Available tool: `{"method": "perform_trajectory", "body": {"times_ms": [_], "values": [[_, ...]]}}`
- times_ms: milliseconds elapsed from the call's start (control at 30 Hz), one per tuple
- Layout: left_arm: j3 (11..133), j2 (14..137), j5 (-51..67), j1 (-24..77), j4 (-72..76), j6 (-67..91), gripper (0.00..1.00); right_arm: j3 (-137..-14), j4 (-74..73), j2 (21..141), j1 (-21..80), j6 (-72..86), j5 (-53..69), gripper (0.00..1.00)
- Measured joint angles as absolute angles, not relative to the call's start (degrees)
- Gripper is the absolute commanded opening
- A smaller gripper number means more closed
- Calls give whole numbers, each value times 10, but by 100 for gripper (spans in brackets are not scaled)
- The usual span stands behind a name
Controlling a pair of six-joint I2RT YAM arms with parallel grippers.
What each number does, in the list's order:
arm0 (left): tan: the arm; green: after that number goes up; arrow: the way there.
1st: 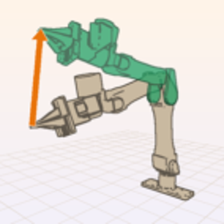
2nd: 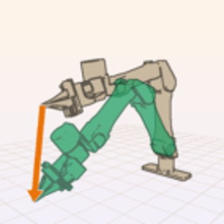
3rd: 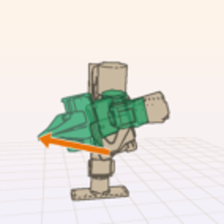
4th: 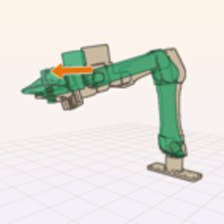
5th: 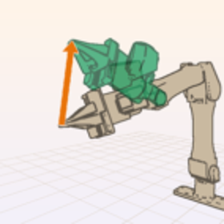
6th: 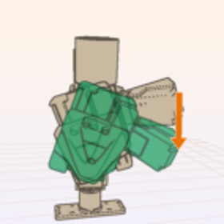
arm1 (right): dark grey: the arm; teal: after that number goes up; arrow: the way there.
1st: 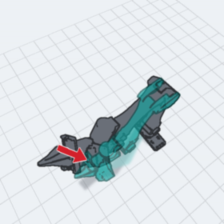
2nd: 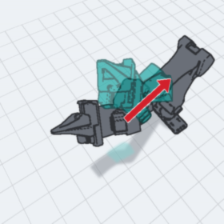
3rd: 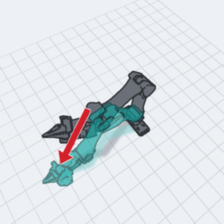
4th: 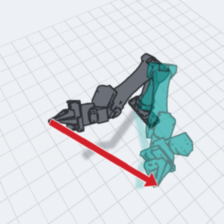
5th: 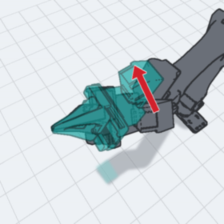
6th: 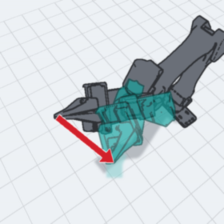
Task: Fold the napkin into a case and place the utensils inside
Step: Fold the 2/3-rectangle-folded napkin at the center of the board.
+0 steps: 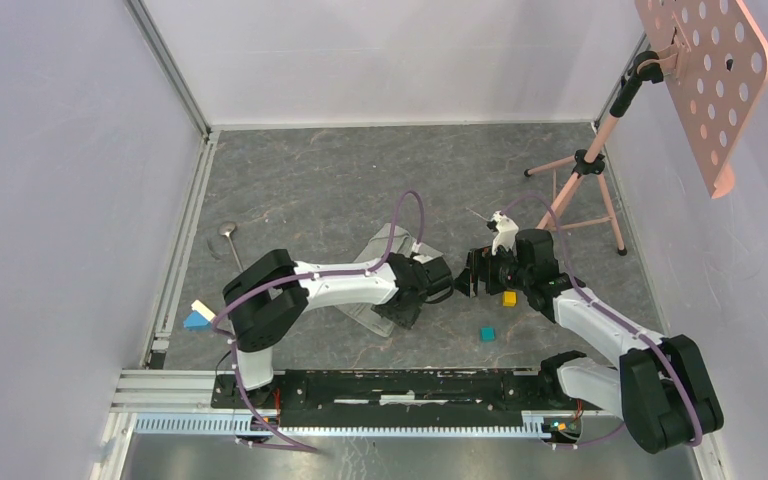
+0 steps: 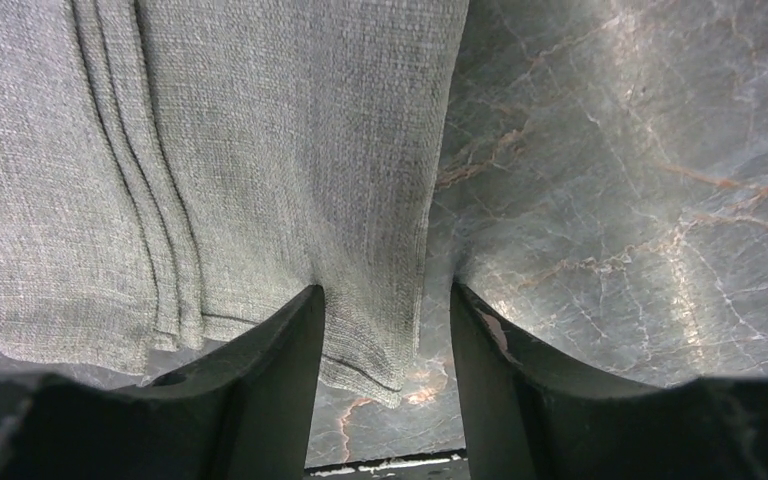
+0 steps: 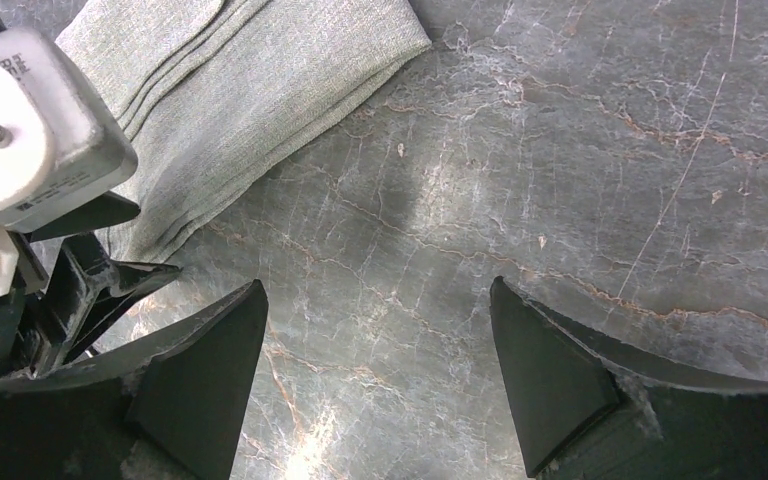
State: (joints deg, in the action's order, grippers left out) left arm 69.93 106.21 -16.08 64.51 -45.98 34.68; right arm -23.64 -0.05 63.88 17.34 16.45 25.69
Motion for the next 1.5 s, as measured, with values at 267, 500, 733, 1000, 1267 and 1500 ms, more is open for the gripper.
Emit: {"method": "perform_trajectory", "body": {"times_ms": [267,500,733,1000,1267,1500], "values": [[692,1062,-139,629,-434,347,25,-236,0,651,173,164,265,88],[690,1062,-149,627,-434,346,2,-231,37,691,173,206,293,89],[685,1048,-150,627,-435,346,2,-187,185,735,180,377,301,90],[681,998,-149,627,-439,345,2,-195,284,806,213,527,247,90],[677,992,-147,624,-439,345,2,-225,355,882,270,603,207,87],[674,970,-144,624,-441,345,2,-229,408,921,316,653,201,81]]}}
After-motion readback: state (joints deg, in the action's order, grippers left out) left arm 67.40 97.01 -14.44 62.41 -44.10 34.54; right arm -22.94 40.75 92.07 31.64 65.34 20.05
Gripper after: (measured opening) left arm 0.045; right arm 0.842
